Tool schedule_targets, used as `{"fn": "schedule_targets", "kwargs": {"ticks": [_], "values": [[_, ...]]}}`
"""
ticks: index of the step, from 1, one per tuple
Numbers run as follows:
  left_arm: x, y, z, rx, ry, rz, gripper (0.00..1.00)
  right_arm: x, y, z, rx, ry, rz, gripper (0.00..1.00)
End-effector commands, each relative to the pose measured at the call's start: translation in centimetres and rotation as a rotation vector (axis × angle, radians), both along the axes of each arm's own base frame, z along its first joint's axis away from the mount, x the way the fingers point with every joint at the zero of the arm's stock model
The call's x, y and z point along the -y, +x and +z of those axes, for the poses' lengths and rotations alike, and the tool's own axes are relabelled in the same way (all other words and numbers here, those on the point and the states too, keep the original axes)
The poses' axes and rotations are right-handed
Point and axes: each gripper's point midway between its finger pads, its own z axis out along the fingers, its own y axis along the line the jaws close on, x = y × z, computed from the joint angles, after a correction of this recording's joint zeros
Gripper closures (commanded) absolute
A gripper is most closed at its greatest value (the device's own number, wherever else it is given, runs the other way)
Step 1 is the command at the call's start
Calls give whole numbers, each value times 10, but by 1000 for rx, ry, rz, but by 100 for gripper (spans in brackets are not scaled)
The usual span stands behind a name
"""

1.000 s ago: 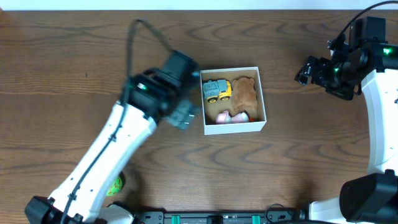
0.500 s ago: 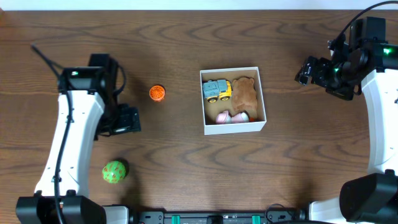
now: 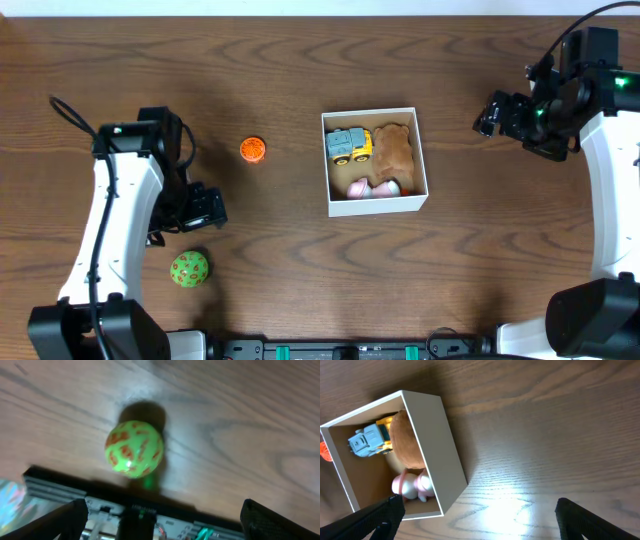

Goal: Pack container
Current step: 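Move the left gripper down to the green ball and grasp it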

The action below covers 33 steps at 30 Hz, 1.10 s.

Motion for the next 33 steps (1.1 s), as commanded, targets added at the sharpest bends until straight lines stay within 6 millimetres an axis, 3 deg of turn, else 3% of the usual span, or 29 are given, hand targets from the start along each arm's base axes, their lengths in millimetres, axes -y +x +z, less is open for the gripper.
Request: {"fn": "schedule_targets", "kwargs": {"ticks": [1,8,15,23,33], "values": [[1,-10,-18,-36,-1,62,2,-3,1,-3,-7,5,-2,1],[-5,-31,-50,-91,46,163,2,-4,0,-3,-10,5,0,1],[-19,-35,-53,-97,97,313,2,-4,-1,-4,-16,5,1,1],[-22,-39,-56,-107,119,423,2,-4,0,-3,-12,5,0,1],[-30,-60,-85,-138,141,570,2,-4,0,-3,-13,5,0,1]]}}
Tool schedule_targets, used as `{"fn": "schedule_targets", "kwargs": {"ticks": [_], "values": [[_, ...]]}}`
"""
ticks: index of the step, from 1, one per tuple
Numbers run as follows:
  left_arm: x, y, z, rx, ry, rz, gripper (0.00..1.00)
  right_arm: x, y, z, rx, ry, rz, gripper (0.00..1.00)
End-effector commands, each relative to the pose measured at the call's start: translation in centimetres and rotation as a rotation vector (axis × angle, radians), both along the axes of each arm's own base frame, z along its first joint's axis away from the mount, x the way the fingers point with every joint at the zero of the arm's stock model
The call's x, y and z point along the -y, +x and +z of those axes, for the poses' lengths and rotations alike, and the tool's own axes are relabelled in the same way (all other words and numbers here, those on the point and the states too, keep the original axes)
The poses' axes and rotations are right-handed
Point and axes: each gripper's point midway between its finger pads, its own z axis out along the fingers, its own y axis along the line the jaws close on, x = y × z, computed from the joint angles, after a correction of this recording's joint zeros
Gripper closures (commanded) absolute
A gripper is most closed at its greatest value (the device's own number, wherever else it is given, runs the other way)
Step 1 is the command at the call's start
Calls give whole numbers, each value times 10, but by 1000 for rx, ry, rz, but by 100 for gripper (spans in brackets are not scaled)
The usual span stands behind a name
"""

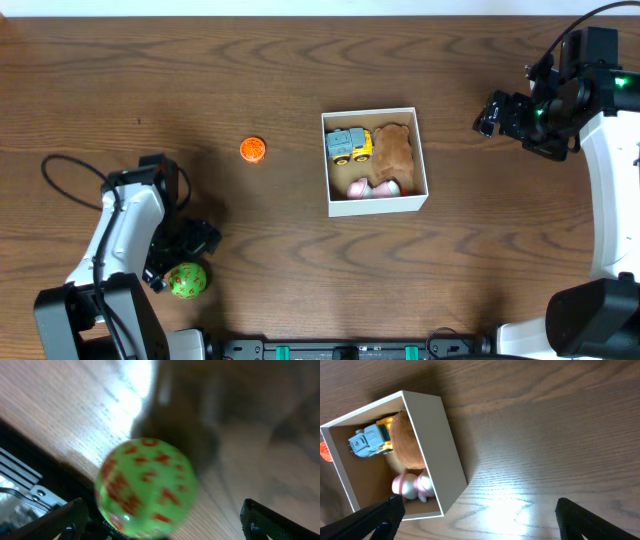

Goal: Pack container
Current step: 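Move the left gripper down to the green ball and grasp it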

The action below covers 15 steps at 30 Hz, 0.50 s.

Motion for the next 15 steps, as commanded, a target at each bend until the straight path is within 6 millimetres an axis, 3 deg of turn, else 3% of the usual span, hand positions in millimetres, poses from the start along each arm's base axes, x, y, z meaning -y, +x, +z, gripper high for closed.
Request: {"fn": "schedule_targets", "kwargs": {"ticks": [1,13,15], "values": [[-7,-11,-6,-26,22,76,2,-4,-1,-3,-14,5,0,1],[-7,-31,-20,-68,3,82,0,-3,3,-2,0,4,0,1],[-6,-31,-20,-68,-2,82,7,-3,3,-2,0,4,0,1]]}}
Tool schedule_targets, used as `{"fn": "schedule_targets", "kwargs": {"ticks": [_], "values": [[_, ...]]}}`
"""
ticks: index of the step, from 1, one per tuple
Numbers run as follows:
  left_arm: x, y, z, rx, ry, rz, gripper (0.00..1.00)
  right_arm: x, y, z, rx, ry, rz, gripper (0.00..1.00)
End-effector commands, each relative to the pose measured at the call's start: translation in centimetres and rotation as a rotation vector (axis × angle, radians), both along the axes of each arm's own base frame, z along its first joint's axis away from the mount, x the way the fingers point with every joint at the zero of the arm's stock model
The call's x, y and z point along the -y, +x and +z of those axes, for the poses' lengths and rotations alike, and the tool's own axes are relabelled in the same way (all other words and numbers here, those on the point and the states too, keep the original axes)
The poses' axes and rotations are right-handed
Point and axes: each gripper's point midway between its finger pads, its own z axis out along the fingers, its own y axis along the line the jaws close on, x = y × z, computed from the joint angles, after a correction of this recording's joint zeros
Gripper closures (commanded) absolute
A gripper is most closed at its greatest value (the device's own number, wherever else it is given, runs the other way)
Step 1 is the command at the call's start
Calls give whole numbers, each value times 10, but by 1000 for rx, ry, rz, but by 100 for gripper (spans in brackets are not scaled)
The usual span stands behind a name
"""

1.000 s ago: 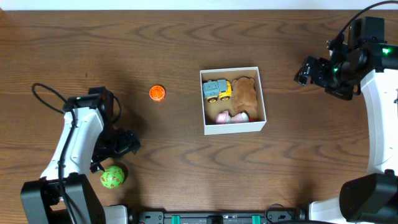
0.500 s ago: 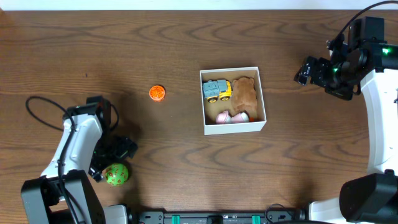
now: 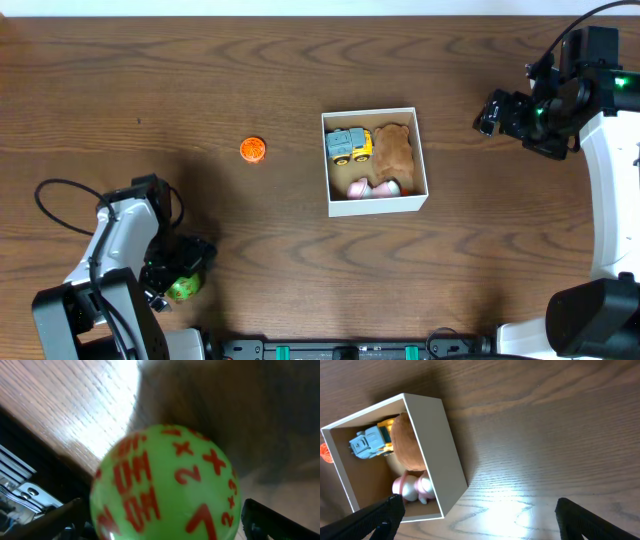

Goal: Pack container
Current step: 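Move the left gripper down to the green ball and grasp it, then carry the green ball into the box and release it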

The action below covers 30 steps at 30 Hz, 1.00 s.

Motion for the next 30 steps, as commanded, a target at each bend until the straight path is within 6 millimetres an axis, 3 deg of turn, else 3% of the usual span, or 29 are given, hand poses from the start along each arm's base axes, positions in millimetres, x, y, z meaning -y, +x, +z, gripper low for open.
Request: {"fn": "schedule_targets", "kwargs": {"ticks": [1,6,10,13,18,22,27,30], "values": [[-1,-3,-1,-10,-2,-12,12,-3,1,-3,-10,5,-1,1],[-1,-1,-1,2,-15,-48,54,-4,0,-3,-11,5,-1,1],[-2,6,2,21,-23,-78,55,-4,0,-3,-11,5,-1,1],[3,26,9,92,-83,-121,55,-4,0,-3,-10,5,0,1],[9,90,44,319,-165,-208,56,-4,0,-3,-10,5,-1,1],[15,149,90,544,-192,-399,56,-3,1,-3,-9,5,-1,1],[60,203,146,789,-232,-722,56,-3,1,-3,-7,5,-1,1],[98,221,167,881,-237,-865,67,-3,1,-3,-7,5,-1,1]]}}
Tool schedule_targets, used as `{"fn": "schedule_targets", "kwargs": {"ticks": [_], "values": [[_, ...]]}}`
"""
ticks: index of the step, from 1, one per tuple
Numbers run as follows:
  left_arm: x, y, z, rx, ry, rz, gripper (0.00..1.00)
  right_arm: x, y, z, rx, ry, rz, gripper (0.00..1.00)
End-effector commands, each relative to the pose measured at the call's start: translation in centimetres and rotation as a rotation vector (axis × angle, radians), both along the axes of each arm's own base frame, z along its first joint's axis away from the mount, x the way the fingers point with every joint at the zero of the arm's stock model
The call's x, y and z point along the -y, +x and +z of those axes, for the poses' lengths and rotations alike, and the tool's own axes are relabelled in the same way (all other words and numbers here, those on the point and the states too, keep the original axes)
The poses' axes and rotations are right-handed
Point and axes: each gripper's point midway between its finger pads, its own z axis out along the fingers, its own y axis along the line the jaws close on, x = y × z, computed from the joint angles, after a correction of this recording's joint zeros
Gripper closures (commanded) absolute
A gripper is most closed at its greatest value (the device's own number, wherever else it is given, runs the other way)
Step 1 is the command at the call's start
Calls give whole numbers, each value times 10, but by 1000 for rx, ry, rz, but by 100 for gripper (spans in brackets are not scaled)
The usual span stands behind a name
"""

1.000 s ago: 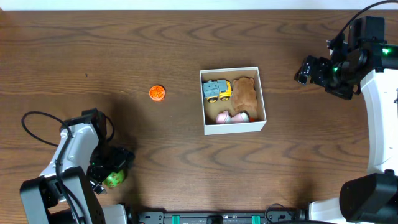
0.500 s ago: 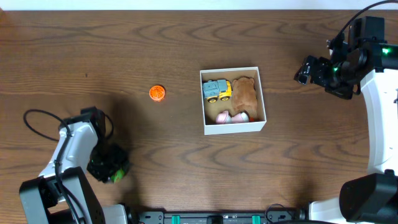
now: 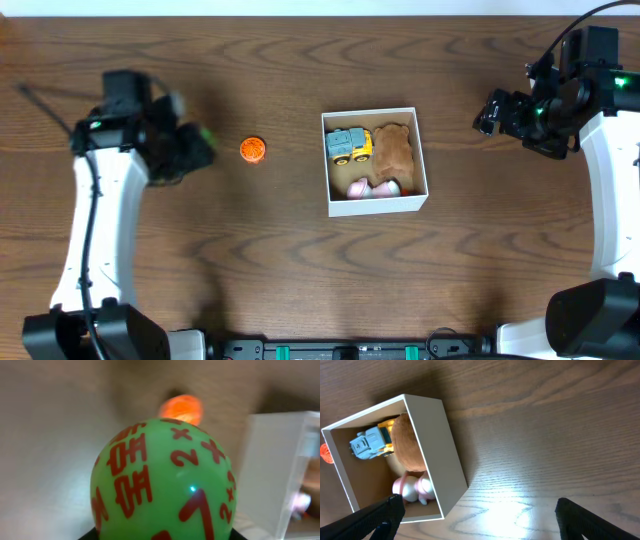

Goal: Pack container
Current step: 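Carry the green ball into the box and release it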

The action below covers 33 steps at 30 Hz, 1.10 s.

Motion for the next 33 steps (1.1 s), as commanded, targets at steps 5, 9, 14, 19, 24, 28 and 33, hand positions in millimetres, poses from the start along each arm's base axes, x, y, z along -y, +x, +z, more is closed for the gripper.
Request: {"fn": "schedule_targets", "kwargs": {"ticks": [5,9,14,19,24,28,33], "values": [[127,18,36,265,4,-486,67,-3,0,-3,-10,5,-1,1],[178,7,36,319,30,-632,67,-3,0,-3,-11,5,-1,1],[219,-6,13,298,89,-739,67,-3,0,-3,-13,5,-1,1],[237,-11,-34,204,144,-803,67,-3,0,-3,-13,5,-1,1],[244,-14,-68,123,157,-828,67,-3,0,-3,-14,5,-1,1],[244,-14,-72,114,156,-829,45,-3,0,-3,-13,5,-1,1],[245,-13,-65,121,144,-802,11,-3,0,-3,-13,5,-1,1]]}}
